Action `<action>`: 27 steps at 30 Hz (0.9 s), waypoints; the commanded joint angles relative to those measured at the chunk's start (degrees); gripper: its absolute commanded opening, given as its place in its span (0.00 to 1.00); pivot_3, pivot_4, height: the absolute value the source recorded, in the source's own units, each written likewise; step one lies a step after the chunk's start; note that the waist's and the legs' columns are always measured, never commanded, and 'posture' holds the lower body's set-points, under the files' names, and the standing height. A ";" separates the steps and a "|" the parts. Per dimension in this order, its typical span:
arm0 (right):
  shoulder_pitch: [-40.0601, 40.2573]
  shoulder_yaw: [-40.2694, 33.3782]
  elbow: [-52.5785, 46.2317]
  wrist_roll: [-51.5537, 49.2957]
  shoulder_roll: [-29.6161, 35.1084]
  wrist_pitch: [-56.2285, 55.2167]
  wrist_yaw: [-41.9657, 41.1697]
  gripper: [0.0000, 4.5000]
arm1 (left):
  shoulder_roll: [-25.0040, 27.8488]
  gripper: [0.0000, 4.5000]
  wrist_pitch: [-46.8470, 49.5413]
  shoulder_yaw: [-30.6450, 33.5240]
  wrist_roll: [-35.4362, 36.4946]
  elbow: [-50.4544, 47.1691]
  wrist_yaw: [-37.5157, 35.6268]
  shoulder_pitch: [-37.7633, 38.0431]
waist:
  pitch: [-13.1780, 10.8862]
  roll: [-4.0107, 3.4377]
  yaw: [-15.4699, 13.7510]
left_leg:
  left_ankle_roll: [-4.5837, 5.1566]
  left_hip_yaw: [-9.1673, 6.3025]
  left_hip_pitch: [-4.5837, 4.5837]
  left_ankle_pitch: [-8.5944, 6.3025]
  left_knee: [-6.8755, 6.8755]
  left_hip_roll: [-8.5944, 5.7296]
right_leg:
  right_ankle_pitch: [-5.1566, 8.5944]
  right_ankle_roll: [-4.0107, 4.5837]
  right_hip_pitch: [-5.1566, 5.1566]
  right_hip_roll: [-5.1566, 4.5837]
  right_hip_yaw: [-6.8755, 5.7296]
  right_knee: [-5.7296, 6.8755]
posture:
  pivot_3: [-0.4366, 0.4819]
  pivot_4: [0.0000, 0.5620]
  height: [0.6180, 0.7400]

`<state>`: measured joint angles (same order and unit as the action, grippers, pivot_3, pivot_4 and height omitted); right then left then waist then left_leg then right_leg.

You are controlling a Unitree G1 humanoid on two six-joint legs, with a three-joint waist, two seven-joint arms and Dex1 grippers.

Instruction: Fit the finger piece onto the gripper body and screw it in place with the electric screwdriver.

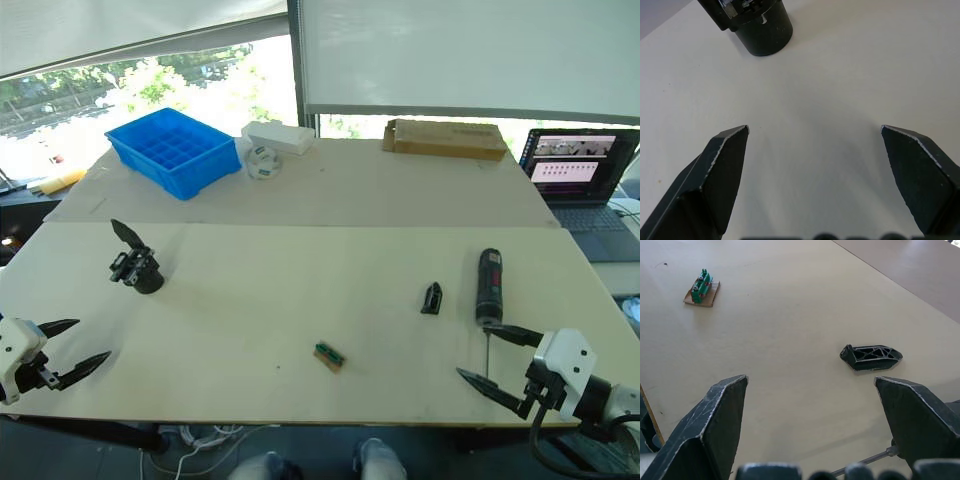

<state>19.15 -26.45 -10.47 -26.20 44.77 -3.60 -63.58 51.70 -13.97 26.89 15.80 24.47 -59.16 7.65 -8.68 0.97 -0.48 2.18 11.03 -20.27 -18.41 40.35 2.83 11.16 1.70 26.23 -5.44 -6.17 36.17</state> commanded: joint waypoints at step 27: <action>-18.67 14.79 -8.39 -2.55 -16.04 -7.44 5.86 0.99 | -21.72 1.00 21.95 0.14 3.32 -19.78 34.08 -5.47 | 0.50 0.74 0.18 | 0.33 0.06 0.09 0.27 -0.11 -0.10 | -0.22 0.32 -0.08 0.42 0.19 0.03 | 0.48 0.27 1.00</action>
<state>1.21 -11.56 -17.95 -28.28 28.74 -9.07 -58.30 28.85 7.33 27.06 20.42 4.47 -26.59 2.82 -8.18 1.71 -0.30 2.49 11.10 -20.17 -18.11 40.24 2.74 10.94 2.02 26.15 -5.00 -5.97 36.19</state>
